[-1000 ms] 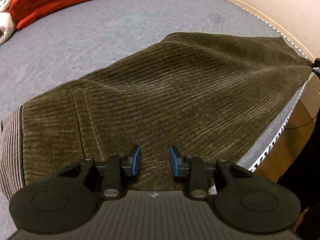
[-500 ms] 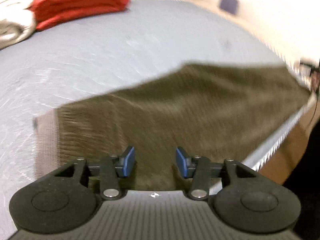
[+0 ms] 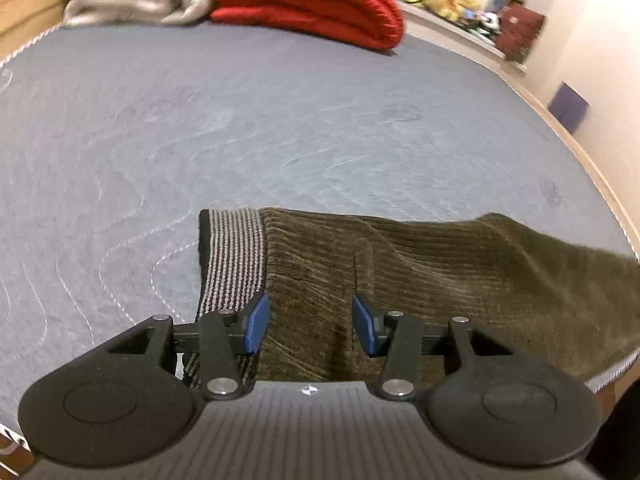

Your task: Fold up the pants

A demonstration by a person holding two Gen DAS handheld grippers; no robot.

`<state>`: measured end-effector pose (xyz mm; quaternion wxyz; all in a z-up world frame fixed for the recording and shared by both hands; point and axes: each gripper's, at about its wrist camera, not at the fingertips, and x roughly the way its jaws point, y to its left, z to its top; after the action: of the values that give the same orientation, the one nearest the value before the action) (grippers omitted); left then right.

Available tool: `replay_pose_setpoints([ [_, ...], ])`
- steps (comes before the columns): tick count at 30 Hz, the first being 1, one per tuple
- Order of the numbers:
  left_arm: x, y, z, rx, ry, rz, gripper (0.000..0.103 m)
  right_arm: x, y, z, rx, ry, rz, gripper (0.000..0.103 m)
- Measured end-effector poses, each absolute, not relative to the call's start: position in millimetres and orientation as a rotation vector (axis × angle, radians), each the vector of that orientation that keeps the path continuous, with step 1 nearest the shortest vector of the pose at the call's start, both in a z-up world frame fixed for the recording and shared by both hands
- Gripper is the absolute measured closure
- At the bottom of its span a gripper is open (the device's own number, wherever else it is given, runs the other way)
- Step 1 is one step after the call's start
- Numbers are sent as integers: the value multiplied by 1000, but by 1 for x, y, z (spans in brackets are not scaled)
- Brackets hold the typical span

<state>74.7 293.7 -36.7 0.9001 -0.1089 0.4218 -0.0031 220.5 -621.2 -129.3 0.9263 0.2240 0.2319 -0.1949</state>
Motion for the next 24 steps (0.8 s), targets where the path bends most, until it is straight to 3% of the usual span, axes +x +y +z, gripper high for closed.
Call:
replay_pose_setpoints([
  [3,79,297,-38,-250,881,6,52,219,-624,-145,501,553,-421,101],
  [6,79,304,-37,-312,859,15,52,198,-603,-129,424,474,-415,93],
  [8,74,313,-31,-349,823,37,52,182,-592,-114,407,428,-397,71],
  [11,64,330,-26,-443,788,43,51,153,-577,-92,397,360,-380,54],
  [13,57,336,-25,-476,782,66,49,137,-578,-88,400,347,-345,54],
  [14,53,340,-24,-475,777,106,40,128,-578,-88,393,346,-338,54],
  [17,42,352,-24,-507,775,158,33,114,-566,-89,377,357,-318,52],
  [21,44,359,-45,-649,893,113,33,93,-551,-102,329,417,-329,52],
  [22,47,352,-48,-599,930,121,40,89,-549,-106,330,433,-342,52],
  [23,50,348,-47,-523,946,141,59,82,-545,-108,338,440,-355,52],
  [24,50,342,-41,-451,938,146,65,77,-543,-110,352,442,-358,52],
])
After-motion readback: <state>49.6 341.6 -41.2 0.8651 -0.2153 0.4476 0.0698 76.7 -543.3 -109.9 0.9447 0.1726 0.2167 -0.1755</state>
